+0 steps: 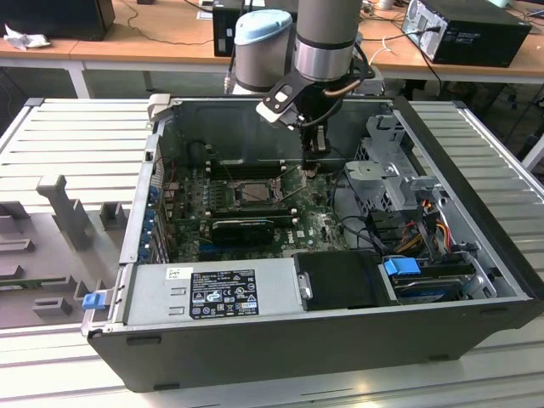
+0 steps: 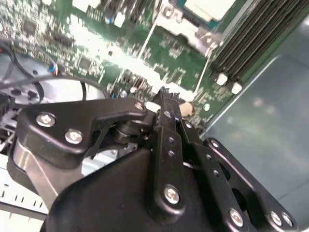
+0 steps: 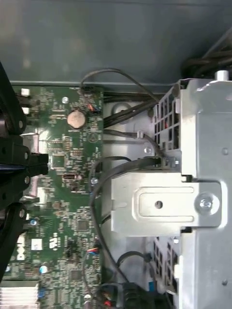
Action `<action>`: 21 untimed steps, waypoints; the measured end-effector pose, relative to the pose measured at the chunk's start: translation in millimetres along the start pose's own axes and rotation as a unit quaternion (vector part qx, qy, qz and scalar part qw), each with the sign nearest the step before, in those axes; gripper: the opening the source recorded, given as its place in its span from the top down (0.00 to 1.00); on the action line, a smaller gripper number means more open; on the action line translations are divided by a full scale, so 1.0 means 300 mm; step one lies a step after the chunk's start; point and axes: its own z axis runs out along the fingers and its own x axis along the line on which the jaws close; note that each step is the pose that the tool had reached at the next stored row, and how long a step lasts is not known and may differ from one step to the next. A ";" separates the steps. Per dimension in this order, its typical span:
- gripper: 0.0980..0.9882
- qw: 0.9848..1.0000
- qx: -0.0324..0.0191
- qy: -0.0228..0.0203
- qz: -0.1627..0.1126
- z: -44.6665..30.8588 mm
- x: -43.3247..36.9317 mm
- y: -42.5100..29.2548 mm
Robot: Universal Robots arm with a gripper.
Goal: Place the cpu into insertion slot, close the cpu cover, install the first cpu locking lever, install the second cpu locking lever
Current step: 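Close the cpu cover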
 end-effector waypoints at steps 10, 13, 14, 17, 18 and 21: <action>0.99 1.000 0.002 0.000 -0.004 0.033 -0.001 0.049; 0.99 1.000 0.004 0.000 -0.004 0.053 -0.004 0.048; 0.99 1.000 0.004 0.000 -0.004 0.055 -0.005 0.047; 0.99 1.000 0.005 0.000 -0.004 0.057 -0.005 0.024; 0.99 1.000 0.006 0.000 -0.004 0.057 -0.005 0.017; 0.99 1.000 0.006 0.000 -0.004 0.057 -0.005 0.016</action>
